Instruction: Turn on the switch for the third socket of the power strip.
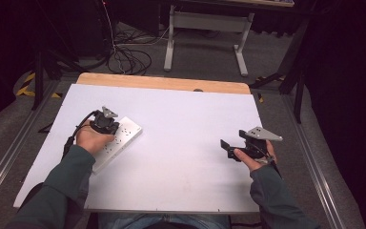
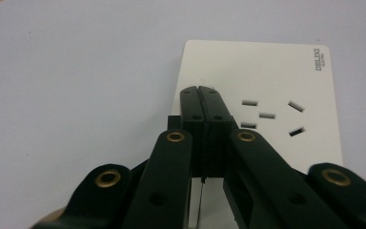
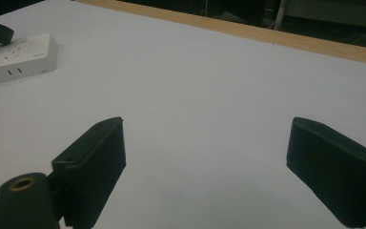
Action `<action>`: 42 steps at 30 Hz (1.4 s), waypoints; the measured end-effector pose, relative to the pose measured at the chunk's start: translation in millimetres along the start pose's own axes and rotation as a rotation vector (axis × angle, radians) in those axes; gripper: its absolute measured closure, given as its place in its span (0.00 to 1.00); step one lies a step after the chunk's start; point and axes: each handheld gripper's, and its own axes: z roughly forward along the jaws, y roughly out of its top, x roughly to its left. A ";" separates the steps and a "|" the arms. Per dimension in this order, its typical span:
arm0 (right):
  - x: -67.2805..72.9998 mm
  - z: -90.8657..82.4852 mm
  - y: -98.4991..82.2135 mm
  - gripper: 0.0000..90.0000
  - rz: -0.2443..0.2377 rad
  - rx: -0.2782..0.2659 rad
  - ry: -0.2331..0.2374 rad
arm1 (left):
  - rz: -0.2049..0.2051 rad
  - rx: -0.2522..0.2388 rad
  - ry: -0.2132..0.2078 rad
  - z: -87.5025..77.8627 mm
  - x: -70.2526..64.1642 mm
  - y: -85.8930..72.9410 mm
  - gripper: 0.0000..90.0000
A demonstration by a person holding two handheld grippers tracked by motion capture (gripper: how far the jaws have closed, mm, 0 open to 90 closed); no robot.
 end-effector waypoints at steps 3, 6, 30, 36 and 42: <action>0.2 -0.1 0.0 0.15 -0.001 0.000 0.000 | -0.003 -0.003 0.001 -0.1 0.2 -0.3 1.00; 0.1 -0.3 -0.1 0.15 0.002 0.001 -0.002 | 0.008 -0.001 0.006 -0.1 -0.6 -0.1 1.00; 0.3 -1.2 0.0 0.15 -0.004 0.000 -0.001 | -0.034 -0.074 -0.002 -8.6 3.2 0.5 1.00; -0.1 -1.3 0.0 0.15 -0.004 0.000 -0.003 | -0.055 -0.119 -0.011 -17.9 3.4 -0.4 1.00; 0.2 -1.1 0.1 0.15 -0.004 -0.001 0.000 | -0.081 -0.205 -0.027 -35.9 1.0 -1.7 1.00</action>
